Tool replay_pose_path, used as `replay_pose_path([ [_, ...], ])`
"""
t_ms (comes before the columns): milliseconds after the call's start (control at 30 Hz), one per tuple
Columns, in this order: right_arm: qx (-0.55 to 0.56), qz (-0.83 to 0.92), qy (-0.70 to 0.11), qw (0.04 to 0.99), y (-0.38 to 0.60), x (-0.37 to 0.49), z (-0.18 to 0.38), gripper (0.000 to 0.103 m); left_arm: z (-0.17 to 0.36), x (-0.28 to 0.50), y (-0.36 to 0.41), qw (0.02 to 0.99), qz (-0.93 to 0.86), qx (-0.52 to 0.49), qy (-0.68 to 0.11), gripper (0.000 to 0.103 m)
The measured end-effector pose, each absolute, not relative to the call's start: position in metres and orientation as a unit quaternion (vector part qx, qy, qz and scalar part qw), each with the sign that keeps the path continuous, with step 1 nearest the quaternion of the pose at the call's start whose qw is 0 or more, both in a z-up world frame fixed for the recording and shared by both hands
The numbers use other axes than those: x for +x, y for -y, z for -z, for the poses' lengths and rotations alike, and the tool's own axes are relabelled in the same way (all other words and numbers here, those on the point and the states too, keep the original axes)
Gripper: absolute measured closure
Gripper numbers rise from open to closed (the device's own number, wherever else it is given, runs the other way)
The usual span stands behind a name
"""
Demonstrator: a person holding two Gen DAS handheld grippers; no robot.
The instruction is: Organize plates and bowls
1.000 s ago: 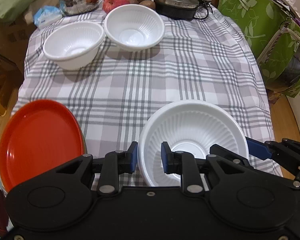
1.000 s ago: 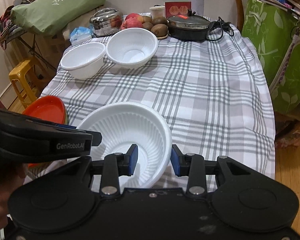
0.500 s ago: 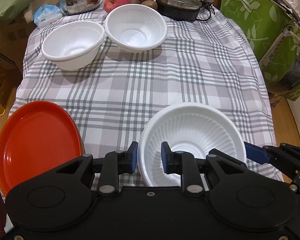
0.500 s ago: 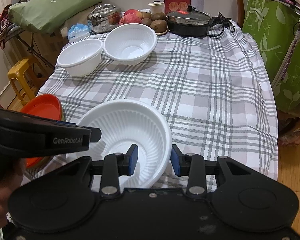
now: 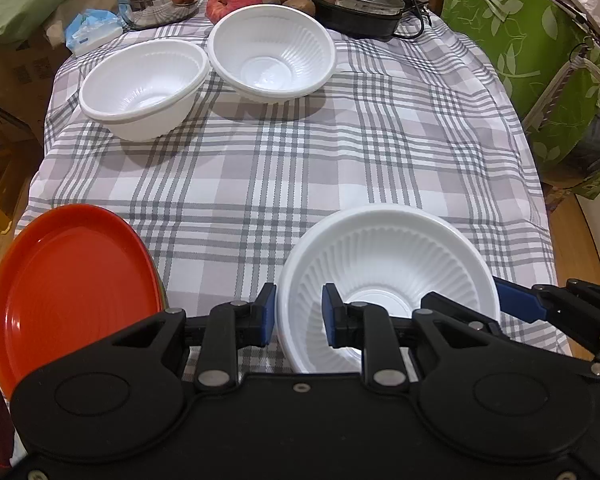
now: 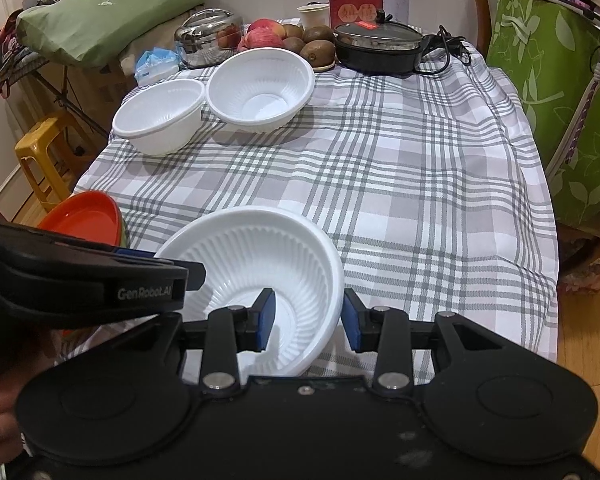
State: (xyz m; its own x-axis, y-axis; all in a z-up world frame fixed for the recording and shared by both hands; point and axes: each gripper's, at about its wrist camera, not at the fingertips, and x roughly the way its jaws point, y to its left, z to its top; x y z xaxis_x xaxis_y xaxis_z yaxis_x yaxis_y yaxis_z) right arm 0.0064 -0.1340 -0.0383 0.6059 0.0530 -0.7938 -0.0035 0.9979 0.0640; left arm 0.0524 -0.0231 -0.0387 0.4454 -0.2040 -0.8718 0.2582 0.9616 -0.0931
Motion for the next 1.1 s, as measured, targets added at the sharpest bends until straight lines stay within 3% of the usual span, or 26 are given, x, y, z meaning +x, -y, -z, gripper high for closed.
replay_pose_path([
  [1100, 0.018, 0.010, -0.402, 0.915, 0.140, -0.007, 0.010, 0.064, 0.008, 0.047, -0.002, 0.869, 0.124, 0.007, -0.478, 0.072],
])
